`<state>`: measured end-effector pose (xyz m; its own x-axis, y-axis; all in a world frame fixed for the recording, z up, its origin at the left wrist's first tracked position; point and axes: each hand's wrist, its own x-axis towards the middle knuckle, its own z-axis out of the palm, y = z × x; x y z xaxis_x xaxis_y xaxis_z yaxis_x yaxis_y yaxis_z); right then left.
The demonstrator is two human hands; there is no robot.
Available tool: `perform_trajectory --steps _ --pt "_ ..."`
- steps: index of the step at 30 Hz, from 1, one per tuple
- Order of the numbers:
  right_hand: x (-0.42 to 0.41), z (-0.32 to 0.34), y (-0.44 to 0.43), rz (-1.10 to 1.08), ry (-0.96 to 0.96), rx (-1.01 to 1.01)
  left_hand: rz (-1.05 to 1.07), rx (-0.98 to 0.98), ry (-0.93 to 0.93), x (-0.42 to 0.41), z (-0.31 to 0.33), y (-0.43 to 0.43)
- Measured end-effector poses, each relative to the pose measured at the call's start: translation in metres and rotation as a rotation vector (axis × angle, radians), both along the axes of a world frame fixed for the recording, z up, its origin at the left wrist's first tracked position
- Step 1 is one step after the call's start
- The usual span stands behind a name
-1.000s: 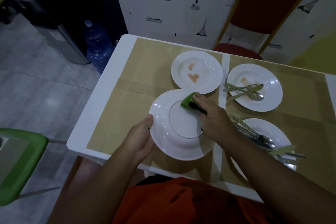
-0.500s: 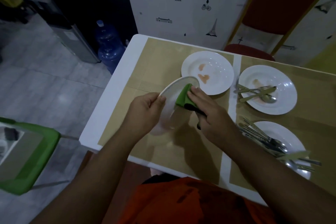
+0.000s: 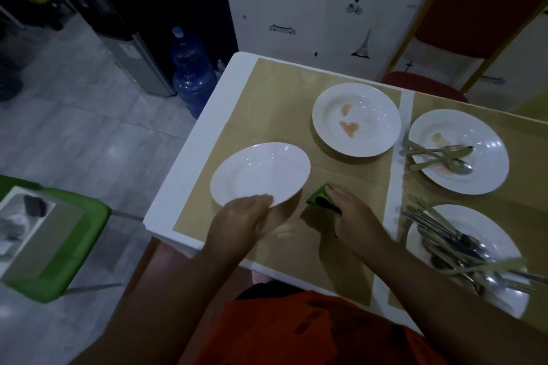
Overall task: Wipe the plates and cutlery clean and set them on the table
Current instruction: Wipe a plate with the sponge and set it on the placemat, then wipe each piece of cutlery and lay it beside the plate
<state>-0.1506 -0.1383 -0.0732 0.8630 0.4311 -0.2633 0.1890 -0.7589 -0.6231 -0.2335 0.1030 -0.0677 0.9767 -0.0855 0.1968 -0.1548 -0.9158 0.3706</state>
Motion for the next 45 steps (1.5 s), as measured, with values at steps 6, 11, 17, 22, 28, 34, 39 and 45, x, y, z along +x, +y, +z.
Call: perform_trajectory --steps 6,11,17,22,28,34,39,45 --pt "0.0 -0.016 0.009 -0.009 -0.076 -0.078 0.038 0.011 0.135 -0.015 -0.025 0.0" --pt "-0.008 -0.03 0.019 0.105 -0.047 -0.17 0.014 0.061 0.224 -0.024 -0.038 0.003" --pt "-0.021 -0.046 0.016 0.233 0.021 -0.365 0.012 0.131 0.369 -0.037 -0.053 0.0" --pt "-0.02 -0.047 0.017 0.226 0.026 -0.358 -0.027 0.071 0.38 -0.032 -0.052 -0.006" --pt "-0.023 -0.034 0.007 0.003 -0.021 -0.155 -0.195 0.065 0.373 -0.003 -0.042 -0.031" --pt "-0.035 -0.006 -0.034 -0.219 -0.1 -0.088 -0.397 0.064 0.338 0.027 -0.035 -0.077" --pt "-0.054 0.008 -0.08 -0.404 -0.191 -0.088 -0.558 0.046 0.342 0.044 -0.027 -0.128" --pt "-0.077 0.008 -0.148 -0.544 -0.155 -0.081 -0.726 0.042 0.296 0.045 -0.021 -0.208"
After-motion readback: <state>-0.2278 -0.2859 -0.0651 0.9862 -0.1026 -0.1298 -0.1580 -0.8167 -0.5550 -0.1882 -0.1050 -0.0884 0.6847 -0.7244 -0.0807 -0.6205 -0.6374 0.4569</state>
